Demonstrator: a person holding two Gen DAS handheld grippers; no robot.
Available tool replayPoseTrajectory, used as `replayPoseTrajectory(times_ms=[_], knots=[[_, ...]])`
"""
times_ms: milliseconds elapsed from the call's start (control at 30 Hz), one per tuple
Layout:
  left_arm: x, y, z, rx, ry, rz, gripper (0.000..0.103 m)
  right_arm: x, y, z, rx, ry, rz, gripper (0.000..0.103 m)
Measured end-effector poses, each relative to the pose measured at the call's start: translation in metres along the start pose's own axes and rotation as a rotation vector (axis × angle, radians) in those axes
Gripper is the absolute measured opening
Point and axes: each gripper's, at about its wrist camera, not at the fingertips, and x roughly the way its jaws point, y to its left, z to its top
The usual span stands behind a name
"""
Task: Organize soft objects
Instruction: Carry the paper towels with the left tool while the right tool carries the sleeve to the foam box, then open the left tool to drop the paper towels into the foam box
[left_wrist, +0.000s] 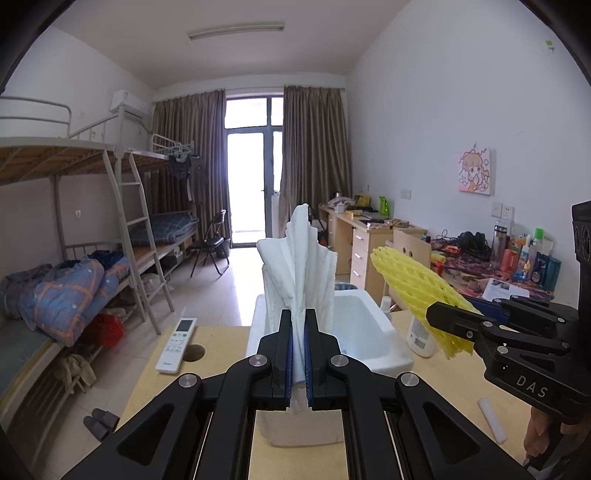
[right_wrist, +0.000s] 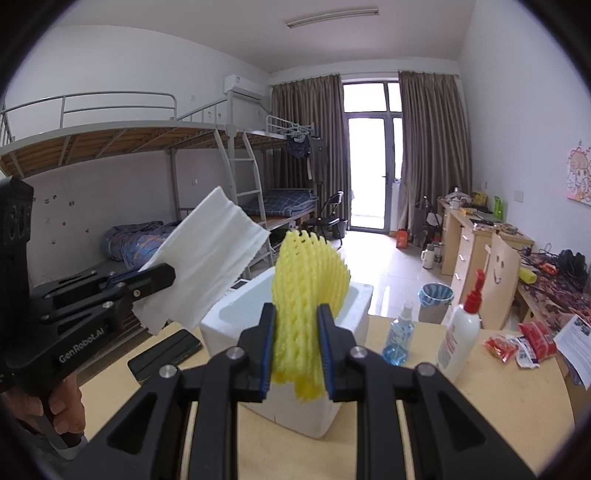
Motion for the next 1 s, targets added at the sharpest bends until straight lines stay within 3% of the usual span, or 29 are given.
replayPoseTrajectory(times_ms=[633, 1000], knots=[[0.051, 0.005, 0.023, 0.021, 0.016, 0.003, 0.005, 0.042, -0.003, 0.017, -0.023, 0.047, 0.008, 0.026], [0.075, 0.003, 0.021, 0.028, 0.072, -0.005, 0.005, 0.050, -0.013, 0.016, -0.016, 0.071, -0.023, 0.026]])
